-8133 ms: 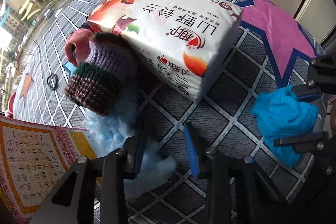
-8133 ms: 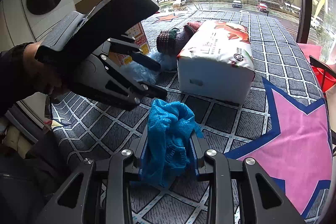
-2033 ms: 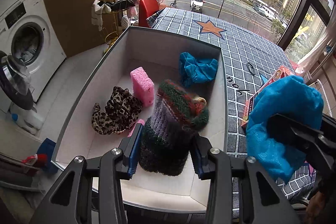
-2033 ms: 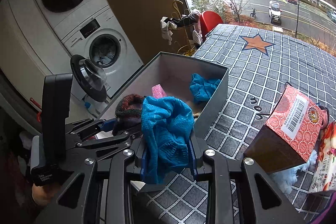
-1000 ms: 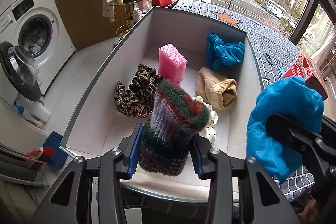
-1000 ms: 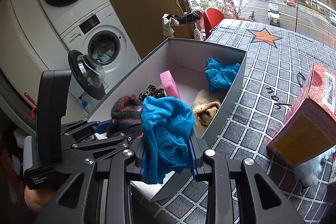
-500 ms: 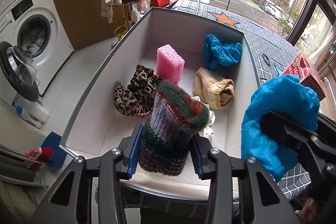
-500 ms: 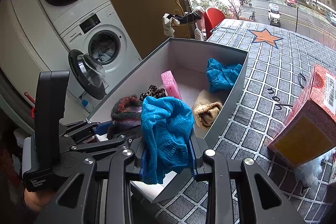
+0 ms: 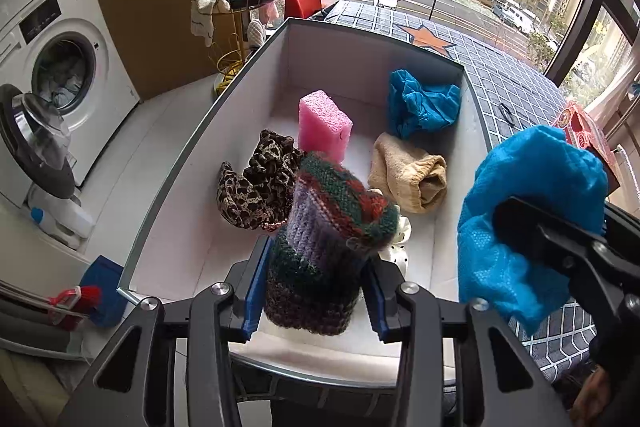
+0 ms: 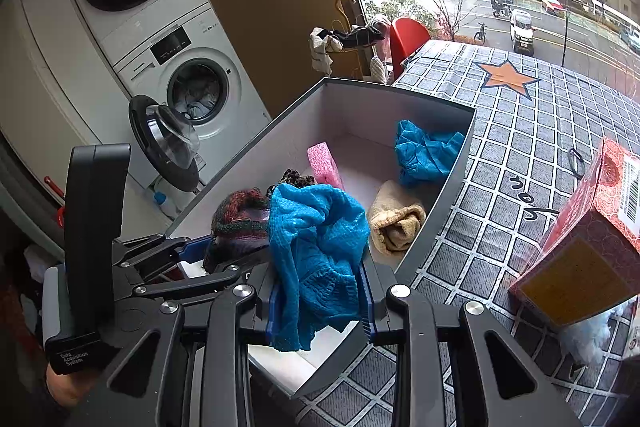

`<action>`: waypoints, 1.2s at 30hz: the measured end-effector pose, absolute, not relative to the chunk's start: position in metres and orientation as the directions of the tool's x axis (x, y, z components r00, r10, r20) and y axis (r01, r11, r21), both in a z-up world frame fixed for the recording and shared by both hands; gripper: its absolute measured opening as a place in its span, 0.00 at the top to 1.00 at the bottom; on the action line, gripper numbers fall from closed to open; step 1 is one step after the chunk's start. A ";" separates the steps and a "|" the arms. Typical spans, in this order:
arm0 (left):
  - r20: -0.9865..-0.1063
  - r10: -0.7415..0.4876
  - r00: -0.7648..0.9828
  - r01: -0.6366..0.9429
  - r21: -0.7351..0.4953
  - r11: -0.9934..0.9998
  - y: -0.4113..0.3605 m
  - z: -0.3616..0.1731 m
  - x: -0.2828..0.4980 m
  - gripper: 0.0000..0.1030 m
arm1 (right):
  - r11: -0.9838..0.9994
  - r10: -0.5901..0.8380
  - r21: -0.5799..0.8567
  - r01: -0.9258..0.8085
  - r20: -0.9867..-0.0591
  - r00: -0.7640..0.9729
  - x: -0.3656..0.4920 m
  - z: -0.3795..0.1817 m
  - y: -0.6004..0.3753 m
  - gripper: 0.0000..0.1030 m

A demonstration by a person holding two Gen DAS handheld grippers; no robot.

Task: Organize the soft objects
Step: 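Carry the knit hat with left tool while right tool carries the glove over the box, then release the knit hat with left tool while right tool releases the glove into the box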

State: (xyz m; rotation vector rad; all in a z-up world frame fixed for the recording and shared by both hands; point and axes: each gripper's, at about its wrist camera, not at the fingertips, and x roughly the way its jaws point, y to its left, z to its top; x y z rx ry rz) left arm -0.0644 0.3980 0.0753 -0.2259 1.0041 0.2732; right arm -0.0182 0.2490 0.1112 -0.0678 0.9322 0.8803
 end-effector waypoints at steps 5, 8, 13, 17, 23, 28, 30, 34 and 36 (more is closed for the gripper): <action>-0.851 0.121 0.511 -0.317 -0.056 0.947 0.397 0.077 -0.061 0.56 | 0.665 0.630 0.307 -0.681 -0.721 0.289 -0.011 0.114 0.251 0.70; -0.854 0.116 0.507 -0.314 -0.058 0.948 0.397 0.076 -0.057 0.55 | 0.666 0.628 0.306 -0.680 -0.722 0.291 -0.008 0.115 0.251 0.70; -0.855 0.120 0.505 -0.308 -0.049 0.950 0.395 0.076 -0.054 0.55 | 0.666 0.629 0.303 -0.682 -0.719 0.295 -0.005 0.118 0.252 0.70; -0.855 0.121 0.504 -0.300 -0.042 0.953 0.393 0.077 -0.050 0.55 | 0.669 0.626 0.300 -0.680 -0.721 0.298 -0.003 0.118 0.253 0.70; -0.855 0.125 0.504 -0.297 -0.036 0.954 0.394 0.077 -0.046 0.55 | 0.670 0.625 0.296 -0.680 -0.720 0.302 0.002 0.120 0.254 0.70; -0.858 0.123 0.499 -0.296 -0.036 0.954 0.394 0.076 -0.044 0.55 | 0.670 0.623 0.294 -0.681 -0.722 0.302 0.005 0.121 0.256 0.70; -0.859 0.120 0.497 -0.295 -0.037 0.955 0.394 0.076 -0.042 0.55 | 0.670 0.623 0.293 -0.682 -0.722 0.302 0.005 0.121 0.256 0.70; -0.859 0.120 0.497 -0.295 -0.037 0.955 0.395 0.076 -0.041 0.55 | 0.669 0.622 0.291 -0.684 -0.722 0.302 0.005 0.121 0.256 0.70; -0.859 0.121 0.497 -0.296 -0.037 0.955 0.395 0.075 -0.041 0.55 | 0.669 0.621 0.289 -0.685 -0.724 0.301 0.008 0.121 0.258 0.70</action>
